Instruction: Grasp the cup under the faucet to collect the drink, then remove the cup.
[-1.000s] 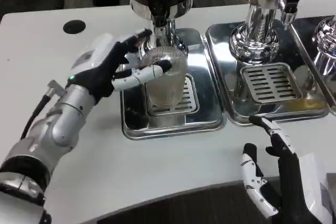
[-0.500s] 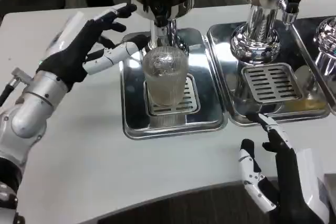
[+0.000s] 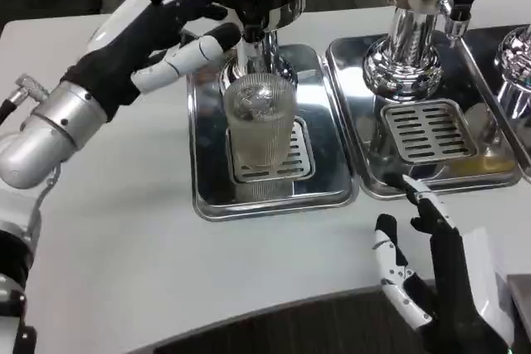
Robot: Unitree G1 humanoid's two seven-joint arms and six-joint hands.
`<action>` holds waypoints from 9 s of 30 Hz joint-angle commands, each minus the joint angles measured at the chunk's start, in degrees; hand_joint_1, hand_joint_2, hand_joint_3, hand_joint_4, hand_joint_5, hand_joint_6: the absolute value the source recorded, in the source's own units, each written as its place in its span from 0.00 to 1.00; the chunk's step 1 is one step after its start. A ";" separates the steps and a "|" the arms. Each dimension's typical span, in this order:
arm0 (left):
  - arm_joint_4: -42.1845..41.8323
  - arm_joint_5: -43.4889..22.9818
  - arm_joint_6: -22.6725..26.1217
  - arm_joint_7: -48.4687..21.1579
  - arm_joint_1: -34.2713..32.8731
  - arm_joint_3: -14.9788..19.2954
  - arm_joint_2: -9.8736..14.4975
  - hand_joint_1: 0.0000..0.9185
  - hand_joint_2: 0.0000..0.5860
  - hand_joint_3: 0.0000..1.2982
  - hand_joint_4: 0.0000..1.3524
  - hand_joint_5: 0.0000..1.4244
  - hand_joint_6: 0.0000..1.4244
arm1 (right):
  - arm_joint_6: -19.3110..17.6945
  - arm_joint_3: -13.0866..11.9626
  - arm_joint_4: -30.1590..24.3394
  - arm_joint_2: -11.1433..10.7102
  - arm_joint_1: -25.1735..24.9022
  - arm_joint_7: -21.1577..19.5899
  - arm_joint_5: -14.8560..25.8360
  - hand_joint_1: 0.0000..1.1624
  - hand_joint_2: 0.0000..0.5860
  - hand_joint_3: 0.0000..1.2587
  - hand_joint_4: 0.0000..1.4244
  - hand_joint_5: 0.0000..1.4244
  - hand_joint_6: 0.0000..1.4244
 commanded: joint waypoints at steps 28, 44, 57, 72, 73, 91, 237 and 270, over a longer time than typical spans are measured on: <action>-5.97 -3.92 2.07 -13.39 -0.59 1.21 1.69 0.02 0.12 0.17 0.15 0.17 0.36 | -0.50 -4.67 4.99 -0.96 -11.61 5.46 7.81 0.47 0.57 0.22 0.14 0.20 0.25; -10.65 -7.56 3.37 -16.94 1.32 1.30 1.65 0.02 0.12 0.17 0.16 0.18 0.37 | 0.72 -6.60 6.07 -1.48 -14.59 10.19 10.21 0.48 0.47 0.18 0.12 0.19 0.27; -12.58 -9.58 4.68 -19.54 1.77 1.87 1.71 0.02 0.12 0.17 0.16 0.18 0.38 | 2.04 -9.24 12.56 -6.44 -24.30 18.49 14.71 0.45 0.42 0.16 0.10 0.17 0.25; -12.98 -10.07 4.98 -20.78 2.04 2.63 1.14 0.03 0.12 0.17 0.16 0.18 0.38 | 1.88 -10.04 14.32 -7.92 -27.14 20.06 15.77 0.46 0.38 0.11 0.09 0.15 0.23; -13.03 -10.12 5.01 -20.83 2.06 2.64 1.12 0.03 0.12 0.17 0.16 0.18 0.38 | 2.45 -9.26 15.10 -7.71 -28.45 20.54 15.32 0.46 0.38 0.10 0.08 0.15 0.23; -14.94 -10.92 6.12 -21.69 2.82 2.97 1.34 0.04 0.13 0.18 0.16 0.19 0.39 | 2.77 -5.93 25.95 -6.26 -37.47 19.41 12.98 0.47 0.34 0.00 0.00 0.08 0.16; -33.51 -6.19 20.04 -5.75 27.74 12.19 11.36 0.00 0.19 0.17 0.08 0.12 0.28 | -4.13 1.01 64.99 8.48 -60.55 -4.46 8.52 0.61 0.30 0.23 0.21 0.33 0.43; -27.50 -4.57 16.05 -6.99 24.30 6.34 7.71 0.00 0.22 0.16 0.10 0.12 0.28 | -4.30 0.84 60.05 6.88 -56.46 -11.10 7.08 0.63 0.33 0.37 0.37 0.54 0.75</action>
